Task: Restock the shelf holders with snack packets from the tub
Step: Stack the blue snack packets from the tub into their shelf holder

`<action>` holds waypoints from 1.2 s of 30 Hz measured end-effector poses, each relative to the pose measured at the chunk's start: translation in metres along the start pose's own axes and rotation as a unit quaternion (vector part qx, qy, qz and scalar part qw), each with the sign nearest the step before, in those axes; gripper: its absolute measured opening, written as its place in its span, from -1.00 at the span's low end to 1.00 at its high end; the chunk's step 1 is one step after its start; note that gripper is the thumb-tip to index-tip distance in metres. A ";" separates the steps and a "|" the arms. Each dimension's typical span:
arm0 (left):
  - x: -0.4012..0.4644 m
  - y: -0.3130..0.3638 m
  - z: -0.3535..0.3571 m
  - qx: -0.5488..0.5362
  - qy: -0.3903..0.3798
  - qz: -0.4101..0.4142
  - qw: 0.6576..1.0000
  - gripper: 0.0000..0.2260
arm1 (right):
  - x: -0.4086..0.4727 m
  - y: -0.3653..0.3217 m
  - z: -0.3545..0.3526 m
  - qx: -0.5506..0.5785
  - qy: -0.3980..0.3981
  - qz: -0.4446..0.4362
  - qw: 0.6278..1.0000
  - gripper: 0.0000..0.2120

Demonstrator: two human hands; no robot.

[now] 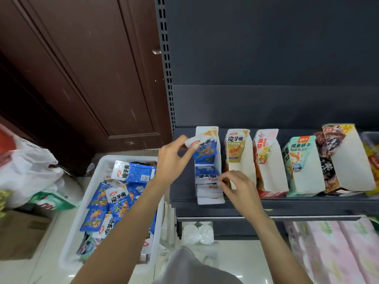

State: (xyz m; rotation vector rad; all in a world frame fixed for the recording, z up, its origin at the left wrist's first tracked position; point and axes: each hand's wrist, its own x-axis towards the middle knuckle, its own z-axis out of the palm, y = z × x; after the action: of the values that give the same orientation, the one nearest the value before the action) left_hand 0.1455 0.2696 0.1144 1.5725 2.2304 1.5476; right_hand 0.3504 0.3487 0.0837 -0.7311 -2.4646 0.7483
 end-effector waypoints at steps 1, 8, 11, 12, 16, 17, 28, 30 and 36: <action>0.000 0.001 -0.002 0.027 -0.009 0.030 0.999 -0.85 | 0.000 0.000 0.000 0.002 0.001 0.000 1.000 -0.94; -0.013 -0.002 0.015 0.206 -0.305 0.047 0.929 -0.69 | -0.001 0.003 0.001 -0.024 0.034 0.022 0.999 -0.91; -0.014 -0.009 0.016 0.222 -0.327 0.041 0.918 -0.65 | 0.000 0.003 0.003 -0.048 0.035 0.029 0.998 -0.91; -0.014 -0.011 0.015 0.217 -0.330 0.038 0.918 -0.66 | 0.001 0.002 0.004 -0.055 0.027 0.037 0.997 -0.90; -0.020 -0.010 0.007 0.175 -0.318 0.030 0.931 -0.70 | 0.000 -0.005 0.000 -0.080 -0.027 0.065 0.994 -0.87; -0.024 -0.009 0.003 0.155 -0.285 0.024 0.946 -0.74 | -0.002 -0.008 -0.005 -0.090 -0.027 0.064 0.994 -0.87; -0.129 -0.046 -0.083 -0.001 0.149 -0.329 0.933 -0.95 | 0.027 -0.099 0.030 0.076 -0.085 -0.043 0.993 -0.79; -0.153 -0.069 -0.099 0.064 0.097 -0.411 0.904 -0.86 | 0.031 -0.108 0.070 0.058 -0.170 -0.055 0.982 -0.78; -0.184 -0.121 -0.118 0.184 -0.045 -0.518 0.834 -0.47 | 0.057 -0.116 0.175 -0.043 -0.306 -0.062 0.949 -0.65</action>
State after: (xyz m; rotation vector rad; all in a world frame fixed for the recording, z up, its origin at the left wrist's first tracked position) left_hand 0.0924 0.0542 -0.0005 0.2022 2.6398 0.7190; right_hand 0.1693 0.2368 0.0390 -0.4004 -3.0809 0.9314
